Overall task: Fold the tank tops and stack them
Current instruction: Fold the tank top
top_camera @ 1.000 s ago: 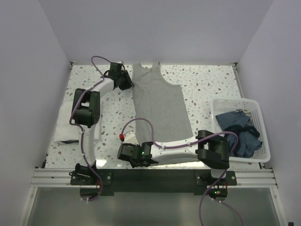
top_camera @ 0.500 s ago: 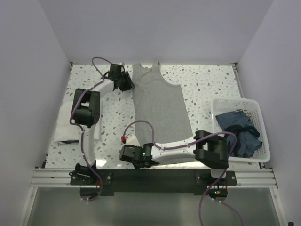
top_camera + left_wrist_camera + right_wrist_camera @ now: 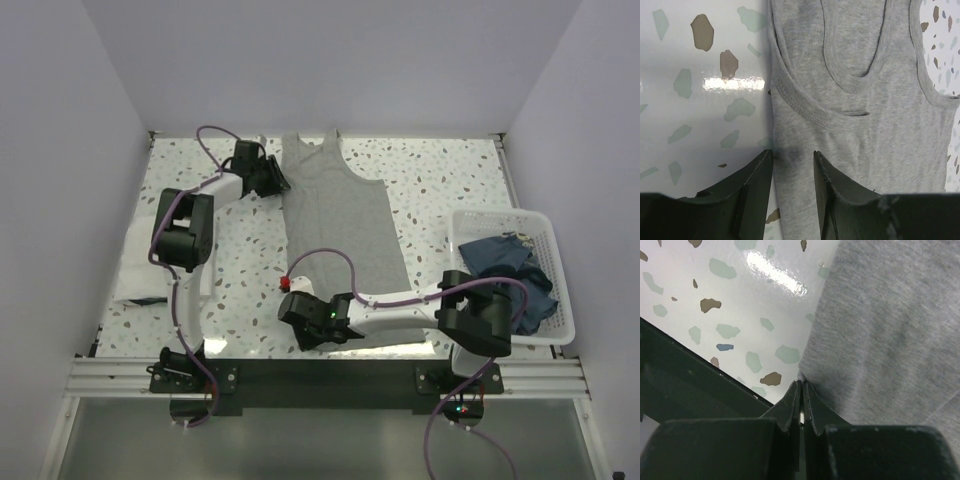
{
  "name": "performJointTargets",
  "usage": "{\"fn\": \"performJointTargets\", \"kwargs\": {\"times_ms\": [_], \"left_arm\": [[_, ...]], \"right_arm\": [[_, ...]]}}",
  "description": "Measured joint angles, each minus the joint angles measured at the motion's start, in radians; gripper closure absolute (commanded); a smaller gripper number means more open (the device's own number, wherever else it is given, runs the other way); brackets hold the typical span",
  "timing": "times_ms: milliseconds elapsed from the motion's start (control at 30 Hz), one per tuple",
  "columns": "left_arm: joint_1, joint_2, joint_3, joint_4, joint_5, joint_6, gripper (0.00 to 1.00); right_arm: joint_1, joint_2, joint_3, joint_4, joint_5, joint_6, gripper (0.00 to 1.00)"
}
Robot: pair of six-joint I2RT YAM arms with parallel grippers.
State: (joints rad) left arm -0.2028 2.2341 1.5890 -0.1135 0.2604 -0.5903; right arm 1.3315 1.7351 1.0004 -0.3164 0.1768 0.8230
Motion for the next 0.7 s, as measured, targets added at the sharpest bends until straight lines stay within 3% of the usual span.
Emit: {"fn": "performJointTargets", "kwargs": {"times_ms": [200, 333, 433, 700], "left_arm": [[-0.01, 0.008, 0.011, -0.009, -0.019, -0.001, 0.69], [-0.021, 0.033, 0.046, -0.021, -0.048, 0.0, 0.91], [-0.025, 0.041, 0.061, -0.032, -0.069, 0.0, 0.97], [-0.029, 0.05, 0.103, -0.079, -0.117, 0.0, 0.98]], "right_arm": [[-0.005, -0.004, -0.012, 0.032, -0.041, 0.008, 1.0], [-0.005, -0.005, -0.021, 0.056, -0.062, 0.011, 1.0], [-0.005, -0.017, -0.039, 0.069, -0.072, 0.014, 1.0], [-0.005, -0.054, -0.053, 0.088, -0.1, 0.018, 1.0]]}}
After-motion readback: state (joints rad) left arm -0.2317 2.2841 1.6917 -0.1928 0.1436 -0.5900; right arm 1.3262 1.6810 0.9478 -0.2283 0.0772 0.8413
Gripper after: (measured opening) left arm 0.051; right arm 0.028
